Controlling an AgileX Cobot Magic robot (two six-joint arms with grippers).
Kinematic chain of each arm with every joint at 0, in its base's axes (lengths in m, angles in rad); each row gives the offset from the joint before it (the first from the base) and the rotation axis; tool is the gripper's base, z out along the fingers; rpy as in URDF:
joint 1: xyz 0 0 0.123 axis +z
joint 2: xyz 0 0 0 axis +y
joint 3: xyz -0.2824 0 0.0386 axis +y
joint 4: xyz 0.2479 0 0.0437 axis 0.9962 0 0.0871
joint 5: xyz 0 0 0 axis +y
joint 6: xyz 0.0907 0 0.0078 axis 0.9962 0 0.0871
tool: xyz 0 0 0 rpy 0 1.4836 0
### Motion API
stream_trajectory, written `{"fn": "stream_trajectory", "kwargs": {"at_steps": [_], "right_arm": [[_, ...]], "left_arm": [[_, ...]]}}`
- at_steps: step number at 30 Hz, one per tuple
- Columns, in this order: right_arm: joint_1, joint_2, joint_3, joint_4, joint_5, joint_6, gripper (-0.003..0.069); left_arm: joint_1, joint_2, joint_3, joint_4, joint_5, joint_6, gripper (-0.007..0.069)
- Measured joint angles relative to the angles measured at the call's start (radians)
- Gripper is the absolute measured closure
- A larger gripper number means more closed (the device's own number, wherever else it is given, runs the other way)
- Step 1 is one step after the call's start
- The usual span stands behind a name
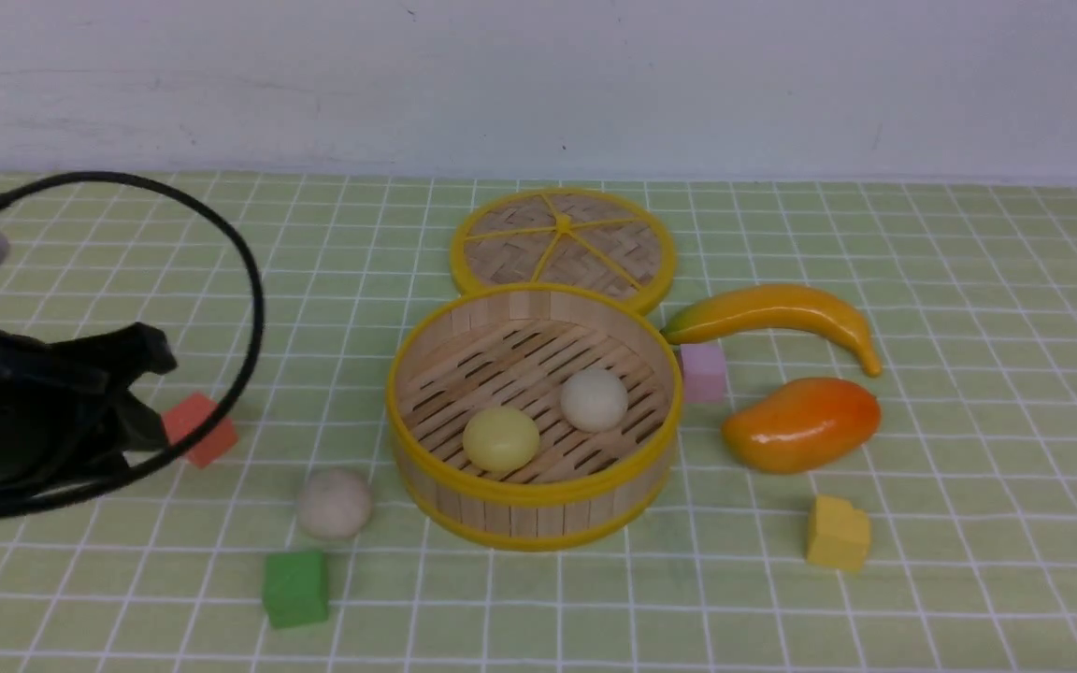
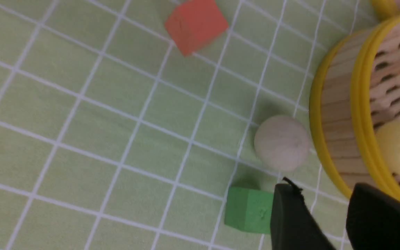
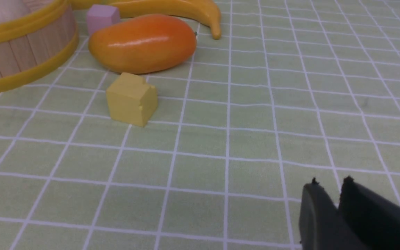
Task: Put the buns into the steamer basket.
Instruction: Use the left arm to grab a steamed stuffed bun
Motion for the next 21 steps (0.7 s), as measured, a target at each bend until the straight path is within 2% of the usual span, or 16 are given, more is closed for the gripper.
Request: {"fn": "stream_trajectory", "kwargs": {"at_steps": [4, 8, 9, 13, 16, 21], "right_arm": [[0.0, 0.0, 0.0, 0.0, 0.0, 0.0, 0.055], [0.0, 0.0, 0.0, 0.0, 0.0, 0.0, 0.0543], [0.0, 0.0, 0.0, 0.0, 0.0, 0.0, 0.0541], [0.0, 0.0, 0.0, 0.0, 0.0, 0.0, 0.0537], [0.0, 0.0, 0.0, 0.0, 0.0, 0.0, 0.0533], [0.0, 0.0, 0.0, 0.0, 0.0, 0.0, 0.0532]], "left_arm": [[0.0, 0.155, -0.123, -0.074, 0.148, 0.168, 0.0386], [-0.03, 0.253, -0.223, -0.078, 0.218, 0.223, 0.0386], [-0.071, 0.307, -0.274, -0.04, 0.237, 0.229, 0.0386], [-0.16, 0.384, -0.35, 0.067, 0.26, 0.191, 0.0386], [-0.24, 0.466, -0.424, 0.194, 0.274, 0.086, 0.0386], [-0.28, 0.55, -0.469, 0.295, 0.276, 0.002, 0.0386]]}}
